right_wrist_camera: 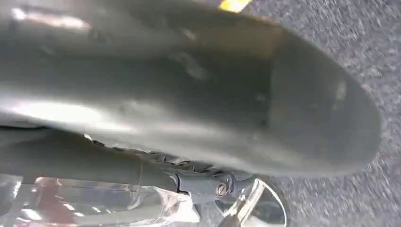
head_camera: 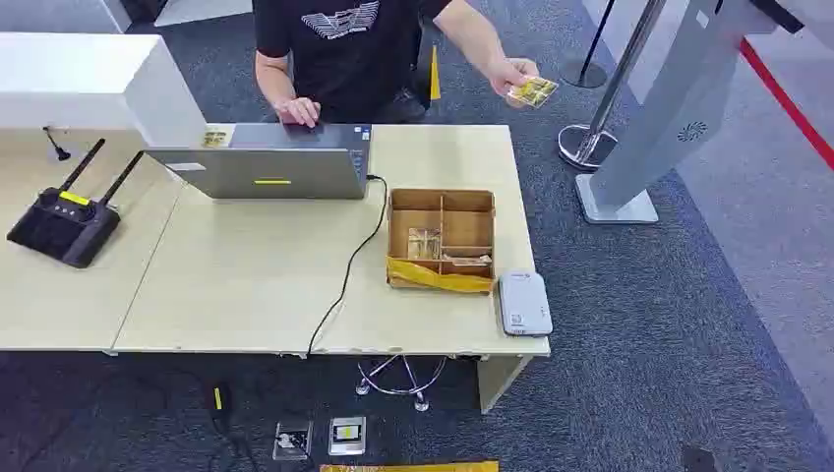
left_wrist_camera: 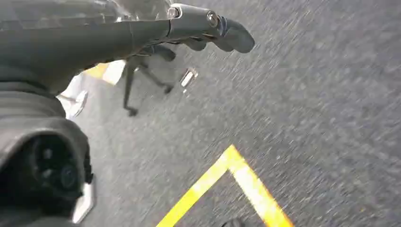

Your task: Pass the card to the sensor for recognition and then transmit it.

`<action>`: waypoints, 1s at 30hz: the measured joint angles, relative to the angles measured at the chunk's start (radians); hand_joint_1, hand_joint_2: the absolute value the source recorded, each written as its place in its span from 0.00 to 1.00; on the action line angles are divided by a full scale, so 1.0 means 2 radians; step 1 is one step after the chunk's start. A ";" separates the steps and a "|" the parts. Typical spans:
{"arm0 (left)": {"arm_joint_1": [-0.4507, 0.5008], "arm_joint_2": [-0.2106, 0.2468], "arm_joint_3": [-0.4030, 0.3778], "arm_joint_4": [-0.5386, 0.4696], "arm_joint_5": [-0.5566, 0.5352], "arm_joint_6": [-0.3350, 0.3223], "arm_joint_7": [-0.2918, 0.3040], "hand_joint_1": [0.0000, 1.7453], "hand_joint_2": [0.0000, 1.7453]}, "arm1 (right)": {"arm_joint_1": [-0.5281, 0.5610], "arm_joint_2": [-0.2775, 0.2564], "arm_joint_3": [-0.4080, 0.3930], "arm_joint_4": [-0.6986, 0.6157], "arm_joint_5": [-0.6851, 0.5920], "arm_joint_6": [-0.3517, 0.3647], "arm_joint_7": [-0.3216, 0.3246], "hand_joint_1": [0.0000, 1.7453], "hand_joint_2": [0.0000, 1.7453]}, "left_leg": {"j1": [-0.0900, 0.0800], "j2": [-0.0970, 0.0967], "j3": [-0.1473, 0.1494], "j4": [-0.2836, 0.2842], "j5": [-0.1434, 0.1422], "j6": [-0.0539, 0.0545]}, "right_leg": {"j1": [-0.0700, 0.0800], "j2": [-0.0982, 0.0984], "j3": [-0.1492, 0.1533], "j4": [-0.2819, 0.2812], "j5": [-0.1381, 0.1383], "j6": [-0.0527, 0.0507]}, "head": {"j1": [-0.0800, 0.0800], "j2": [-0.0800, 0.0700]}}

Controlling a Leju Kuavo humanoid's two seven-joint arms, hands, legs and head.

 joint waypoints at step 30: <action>-0.002 0.018 -0.009 0.004 0.022 -0.075 -0.014 0.00 0.00 | -0.149 -0.247 -0.029 -0.006 0.069 0.118 -0.304 0.00 1.00 | -0.002 0.000 -0.002 0.000 0.000 0.001 | -0.002 -0.001 0.000 0.001 0.001 0.001 | 0.000 0.000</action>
